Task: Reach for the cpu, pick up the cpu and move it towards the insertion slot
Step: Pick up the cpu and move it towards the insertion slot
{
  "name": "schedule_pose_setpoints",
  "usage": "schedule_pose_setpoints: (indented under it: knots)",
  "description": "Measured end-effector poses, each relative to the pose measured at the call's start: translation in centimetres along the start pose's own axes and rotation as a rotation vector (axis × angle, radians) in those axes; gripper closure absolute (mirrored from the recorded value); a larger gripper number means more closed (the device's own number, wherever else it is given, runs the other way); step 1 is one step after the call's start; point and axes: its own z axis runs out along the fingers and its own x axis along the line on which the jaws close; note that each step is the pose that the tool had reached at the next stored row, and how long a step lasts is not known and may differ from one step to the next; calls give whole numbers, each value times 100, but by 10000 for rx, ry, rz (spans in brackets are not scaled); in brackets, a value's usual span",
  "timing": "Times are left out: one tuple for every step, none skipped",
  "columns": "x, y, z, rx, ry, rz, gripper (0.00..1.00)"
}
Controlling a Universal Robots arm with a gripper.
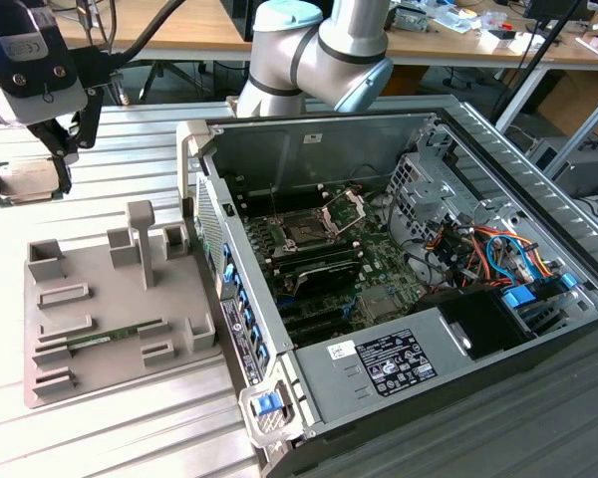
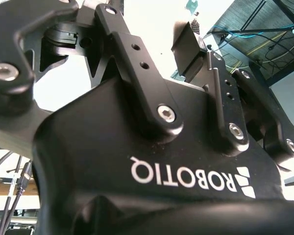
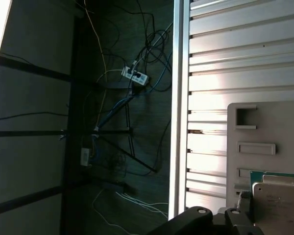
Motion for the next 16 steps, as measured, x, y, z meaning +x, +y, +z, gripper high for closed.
schedule_pose_setpoints:
  knots:
    - [-6,0,0,0,0,0,45]
    - [-14,-1,0,0,0,1,45]
    - [-21,-1,-1,1,1,1,45]
    - [-28,-2,-1,0,1,0,45]
    - [-36,-2,0,1,0,0,45]
    - [-42,-3,0,0,0,0,45]
    - [-51,-3,0,0,0,1,45]
    - [-57,-4,0,0,0,0,45]
    - [-70,-5,0,0,0,0,45]
    - [-78,-5,-1,0,0,1,45]
    - [-86,-6,-1,1,1,1,45]
    - [-99,-7,-1,0,1,1,45]
    - [-115,-8,-1,0,0,0,45]
    - [-127,-9,-1,0,0,0,45]
    - [-136,-9,-1,1,1,0,45]
    - [-145,-10,-1,1,0,0,45]
